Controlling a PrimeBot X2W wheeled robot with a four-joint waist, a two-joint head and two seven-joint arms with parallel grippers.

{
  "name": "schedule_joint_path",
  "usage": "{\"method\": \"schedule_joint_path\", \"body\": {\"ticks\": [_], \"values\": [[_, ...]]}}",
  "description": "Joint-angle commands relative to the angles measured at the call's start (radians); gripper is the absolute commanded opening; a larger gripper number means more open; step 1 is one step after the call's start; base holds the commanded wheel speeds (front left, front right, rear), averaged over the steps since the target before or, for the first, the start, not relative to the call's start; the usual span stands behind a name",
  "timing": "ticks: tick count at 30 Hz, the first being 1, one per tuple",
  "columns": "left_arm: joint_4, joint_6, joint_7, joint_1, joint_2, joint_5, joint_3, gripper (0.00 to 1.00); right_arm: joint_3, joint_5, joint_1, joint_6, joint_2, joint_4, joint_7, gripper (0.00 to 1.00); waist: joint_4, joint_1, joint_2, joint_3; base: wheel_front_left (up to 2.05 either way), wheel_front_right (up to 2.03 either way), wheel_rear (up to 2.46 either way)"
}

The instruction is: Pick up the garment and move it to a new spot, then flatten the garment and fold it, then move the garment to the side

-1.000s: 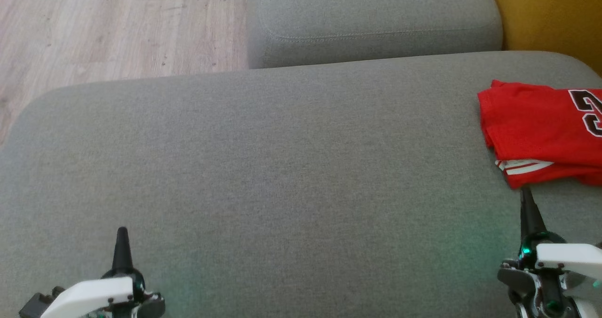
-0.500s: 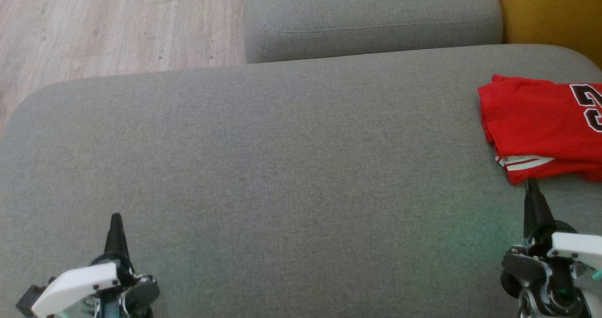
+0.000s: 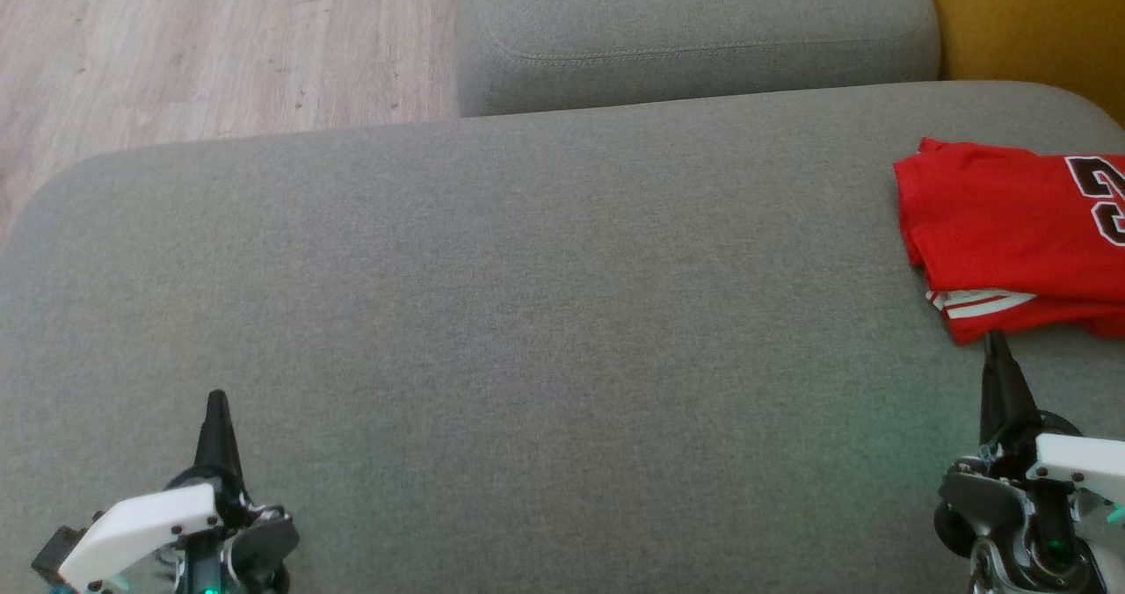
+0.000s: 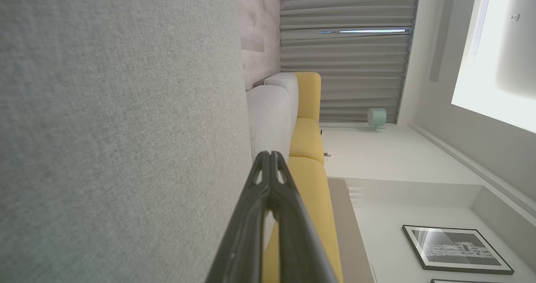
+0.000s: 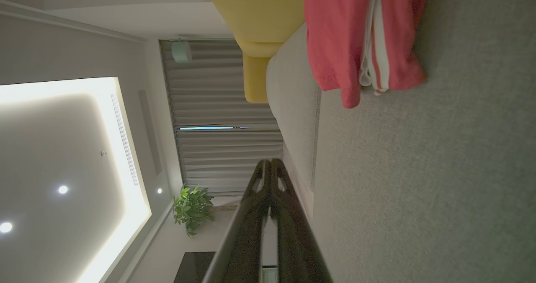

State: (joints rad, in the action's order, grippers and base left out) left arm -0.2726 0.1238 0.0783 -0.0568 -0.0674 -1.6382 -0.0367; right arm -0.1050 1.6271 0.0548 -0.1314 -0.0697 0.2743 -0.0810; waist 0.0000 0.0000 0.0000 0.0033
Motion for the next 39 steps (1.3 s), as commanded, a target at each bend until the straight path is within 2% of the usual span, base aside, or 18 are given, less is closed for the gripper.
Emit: {"method": "schedule_joint_path", "body": {"ticks": [1, 39], "values": [[0.029, 0.007, 0.006, -0.048, -0.009, 0.0, -0.042, 0.0, 0.017, 0.003, 0.051, 0.001, 0.001, -0.031, -0.011, 0.0, 0.0, 0.0, 0.0, 0.0, 0.0, 0.0, 0.0], [0.028, 0.007, 0.017, -0.049, 0.001, 0.011, -0.055, 0.0, 0.007, -0.006, 0.052, 0.001, 0.008, -0.03, -0.02, 0.0, 0.0, 0.0, 0.0, 0.0, 0.0, 0.0, 0.0]]}}
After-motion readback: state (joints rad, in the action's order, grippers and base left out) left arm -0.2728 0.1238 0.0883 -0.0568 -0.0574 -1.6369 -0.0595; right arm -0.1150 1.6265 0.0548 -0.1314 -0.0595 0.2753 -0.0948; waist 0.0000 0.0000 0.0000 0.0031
